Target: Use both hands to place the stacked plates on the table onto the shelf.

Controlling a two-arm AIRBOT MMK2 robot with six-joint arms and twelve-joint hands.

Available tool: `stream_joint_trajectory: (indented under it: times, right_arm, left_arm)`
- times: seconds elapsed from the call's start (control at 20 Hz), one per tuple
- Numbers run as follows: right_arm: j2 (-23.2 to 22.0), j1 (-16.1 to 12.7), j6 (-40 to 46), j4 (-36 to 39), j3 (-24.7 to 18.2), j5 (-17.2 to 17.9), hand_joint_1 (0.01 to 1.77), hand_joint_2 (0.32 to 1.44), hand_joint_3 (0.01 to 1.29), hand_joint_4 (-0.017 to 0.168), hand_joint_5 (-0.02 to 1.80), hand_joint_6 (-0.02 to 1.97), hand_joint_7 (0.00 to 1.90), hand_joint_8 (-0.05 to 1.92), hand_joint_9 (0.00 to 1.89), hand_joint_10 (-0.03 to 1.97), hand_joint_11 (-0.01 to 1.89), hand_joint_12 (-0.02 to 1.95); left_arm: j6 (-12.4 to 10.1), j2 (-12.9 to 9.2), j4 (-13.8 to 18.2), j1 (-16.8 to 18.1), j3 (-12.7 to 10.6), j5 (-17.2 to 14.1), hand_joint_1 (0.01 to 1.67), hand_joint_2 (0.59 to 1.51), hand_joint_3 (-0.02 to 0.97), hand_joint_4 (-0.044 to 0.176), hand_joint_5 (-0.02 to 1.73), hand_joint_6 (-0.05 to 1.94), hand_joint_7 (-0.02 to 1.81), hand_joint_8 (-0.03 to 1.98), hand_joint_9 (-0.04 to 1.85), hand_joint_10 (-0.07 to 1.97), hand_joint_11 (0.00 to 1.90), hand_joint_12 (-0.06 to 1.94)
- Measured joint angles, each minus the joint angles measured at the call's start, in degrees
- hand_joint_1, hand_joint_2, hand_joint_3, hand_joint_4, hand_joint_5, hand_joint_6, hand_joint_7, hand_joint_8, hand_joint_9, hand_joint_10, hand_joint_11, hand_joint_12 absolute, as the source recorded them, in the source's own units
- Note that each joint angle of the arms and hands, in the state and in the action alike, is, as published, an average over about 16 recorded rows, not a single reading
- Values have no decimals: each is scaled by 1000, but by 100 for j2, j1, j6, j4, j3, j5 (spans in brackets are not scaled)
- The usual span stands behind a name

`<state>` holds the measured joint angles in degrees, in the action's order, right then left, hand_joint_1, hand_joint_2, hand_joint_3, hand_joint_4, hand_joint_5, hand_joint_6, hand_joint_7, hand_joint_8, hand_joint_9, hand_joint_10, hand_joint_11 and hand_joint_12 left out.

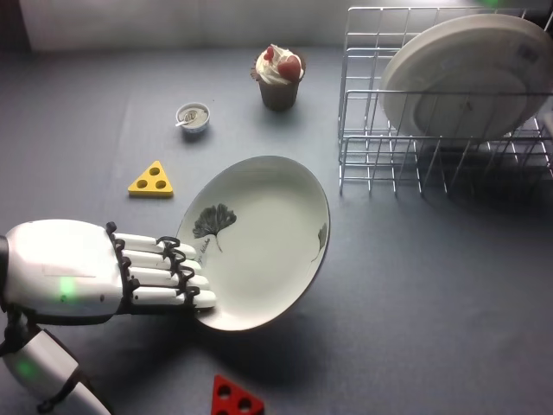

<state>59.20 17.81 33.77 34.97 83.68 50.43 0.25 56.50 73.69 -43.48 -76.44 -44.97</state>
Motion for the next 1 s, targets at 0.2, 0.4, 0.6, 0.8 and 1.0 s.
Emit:
stream_joint_trajectory:
  times: [0.2, 0.4, 0.6, 0.8, 1.0]
  right_arm:
    - [-9, 16, 248, 893, -207, 226, 659, 984, 13, -4, 311, 9, 320, 14, 329, 23, 376, 12]
    - [54, 72, 259, 1632, -328, 148, 708, 973, 13, -4, 252, 10, 264, 14, 285, 23, 335, 12]
    - [187, 129, -14, 2185, -393, -72, 843, 941, 13, -4, 207, 10, 210, 14, 246, 23, 308, 14]
    - [399, 169, -545, 2504, -444, -359, 1010, 911, 13, -4, 185, 10, 174, 14, 221, 22, 303, 22]
    - [654, 179, -1145, 2632, -490, -667, 1170, 892, 13, -4, 168, 10, 143, 14, 192, 22, 292, 22]
  left_arm:
    - [3, 14, -34, -62, 1, 22, 131, 912, 4, -8, 9, -24, 28, -5, 38, -8, 26, -20]
    - [6, 19, -46, -76, -3, 21, 130, 913, 3, -7, 9, -26, 27, -5, 35, -6, 23, -21]
    - [5, 20, -49, -79, -12, 16, 133, 911, 4, -7, 10, -25, 29, -5, 36, -4, 22, -20]
    - [5, 26, -54, -81, -30, 0, 136, 909, 4, -7, 13, -25, 33, -5, 39, -6, 22, -20]
    - [4, 34, -58, -83, -51, -19, 136, 911, 4, -6, 14, -25, 35, -5, 43, -7, 23, -20]
